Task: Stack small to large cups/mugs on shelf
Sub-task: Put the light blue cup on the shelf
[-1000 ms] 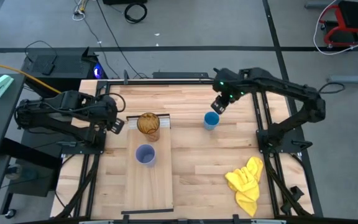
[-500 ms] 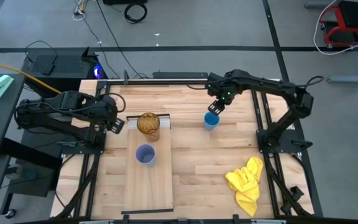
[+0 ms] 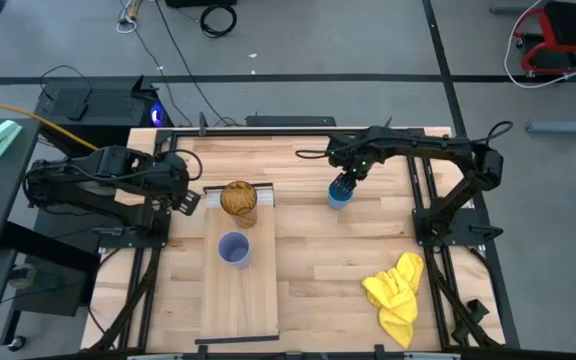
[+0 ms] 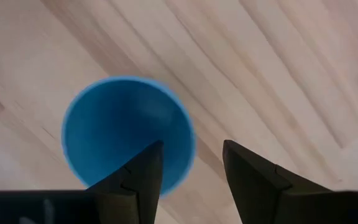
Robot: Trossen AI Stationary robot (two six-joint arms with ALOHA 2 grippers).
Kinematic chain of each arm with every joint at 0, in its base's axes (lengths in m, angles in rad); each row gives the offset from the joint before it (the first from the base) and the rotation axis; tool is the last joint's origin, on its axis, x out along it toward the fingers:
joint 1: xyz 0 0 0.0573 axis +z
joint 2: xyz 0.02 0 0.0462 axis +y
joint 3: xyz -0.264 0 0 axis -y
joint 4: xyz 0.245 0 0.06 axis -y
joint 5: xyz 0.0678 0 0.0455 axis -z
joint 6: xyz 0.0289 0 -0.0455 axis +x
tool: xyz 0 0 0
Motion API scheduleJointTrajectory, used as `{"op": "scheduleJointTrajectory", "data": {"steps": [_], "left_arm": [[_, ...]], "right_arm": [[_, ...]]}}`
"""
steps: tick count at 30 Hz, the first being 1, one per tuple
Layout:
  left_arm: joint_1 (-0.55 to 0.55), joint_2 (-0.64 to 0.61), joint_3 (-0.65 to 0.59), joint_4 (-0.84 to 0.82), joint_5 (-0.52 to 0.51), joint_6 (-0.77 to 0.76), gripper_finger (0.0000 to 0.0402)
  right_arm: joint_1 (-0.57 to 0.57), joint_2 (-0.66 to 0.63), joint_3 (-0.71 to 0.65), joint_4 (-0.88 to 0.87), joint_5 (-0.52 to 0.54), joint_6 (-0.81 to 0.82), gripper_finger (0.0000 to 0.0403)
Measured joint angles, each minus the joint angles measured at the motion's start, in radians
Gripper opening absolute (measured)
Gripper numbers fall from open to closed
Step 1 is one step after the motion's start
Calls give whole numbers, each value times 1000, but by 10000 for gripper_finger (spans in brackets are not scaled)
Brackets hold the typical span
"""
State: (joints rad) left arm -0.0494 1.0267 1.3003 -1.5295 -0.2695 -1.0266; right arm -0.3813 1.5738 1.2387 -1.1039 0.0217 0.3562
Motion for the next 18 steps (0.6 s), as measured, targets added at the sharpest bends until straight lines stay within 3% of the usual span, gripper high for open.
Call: {"op": "scheduleJointTrajectory", "data": {"steps": [12, 18], "left_arm": [[0, 0, 0, 0, 0, 2, 40], [0, 0, 0, 0, 0, 2, 35]], "right_arm": [[0, 0, -100, 76, -2, 37, 171], [0, 0, -100, 76, -2, 45, 120]]}}
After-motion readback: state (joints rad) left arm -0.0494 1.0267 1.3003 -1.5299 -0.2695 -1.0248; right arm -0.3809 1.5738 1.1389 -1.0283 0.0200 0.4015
